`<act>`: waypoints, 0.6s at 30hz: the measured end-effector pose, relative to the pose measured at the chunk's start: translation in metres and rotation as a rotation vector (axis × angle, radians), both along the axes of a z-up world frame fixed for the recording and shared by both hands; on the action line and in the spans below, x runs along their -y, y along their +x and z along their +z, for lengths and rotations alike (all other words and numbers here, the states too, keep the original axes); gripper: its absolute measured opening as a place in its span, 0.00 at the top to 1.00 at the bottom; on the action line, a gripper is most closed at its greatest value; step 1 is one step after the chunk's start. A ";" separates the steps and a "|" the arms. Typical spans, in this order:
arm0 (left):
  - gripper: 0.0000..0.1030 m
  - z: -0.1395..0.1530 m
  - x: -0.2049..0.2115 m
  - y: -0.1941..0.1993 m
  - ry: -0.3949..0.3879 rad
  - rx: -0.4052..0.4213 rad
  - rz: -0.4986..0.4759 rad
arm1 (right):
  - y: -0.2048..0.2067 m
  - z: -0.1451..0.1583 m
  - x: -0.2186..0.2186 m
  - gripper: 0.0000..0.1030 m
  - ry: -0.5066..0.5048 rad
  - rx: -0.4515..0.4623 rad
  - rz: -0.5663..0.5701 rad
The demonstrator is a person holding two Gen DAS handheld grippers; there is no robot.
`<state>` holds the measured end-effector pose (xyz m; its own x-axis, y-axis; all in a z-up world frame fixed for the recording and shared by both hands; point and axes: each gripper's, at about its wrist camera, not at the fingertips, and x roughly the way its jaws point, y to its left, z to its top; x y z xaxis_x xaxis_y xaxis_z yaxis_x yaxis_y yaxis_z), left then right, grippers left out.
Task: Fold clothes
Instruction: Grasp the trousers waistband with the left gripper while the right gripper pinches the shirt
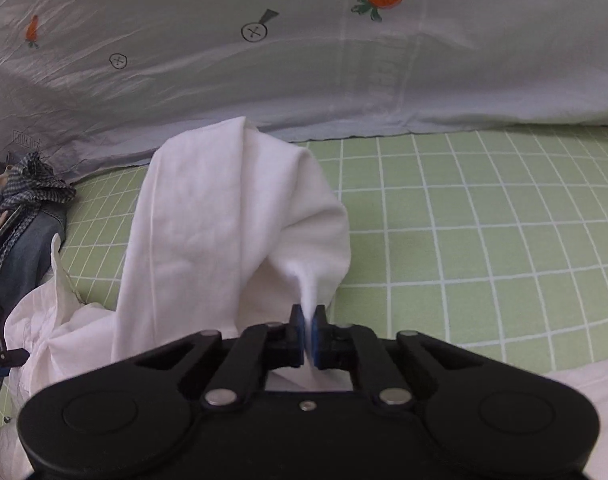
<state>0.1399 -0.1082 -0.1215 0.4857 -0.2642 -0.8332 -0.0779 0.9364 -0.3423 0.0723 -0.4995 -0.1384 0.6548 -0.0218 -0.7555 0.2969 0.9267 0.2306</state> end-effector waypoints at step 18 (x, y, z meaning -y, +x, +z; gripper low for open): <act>0.90 0.065 0.024 -0.023 0.020 0.207 -0.035 | -0.065 0.163 0.001 0.98 -0.437 0.444 -0.085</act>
<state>0.1172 -0.1323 -0.0562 0.6382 -0.2682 -0.7216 0.0247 0.9440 -0.3290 0.0073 -0.5010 0.0247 0.8864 -0.3328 -0.3218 0.3366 0.9405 -0.0456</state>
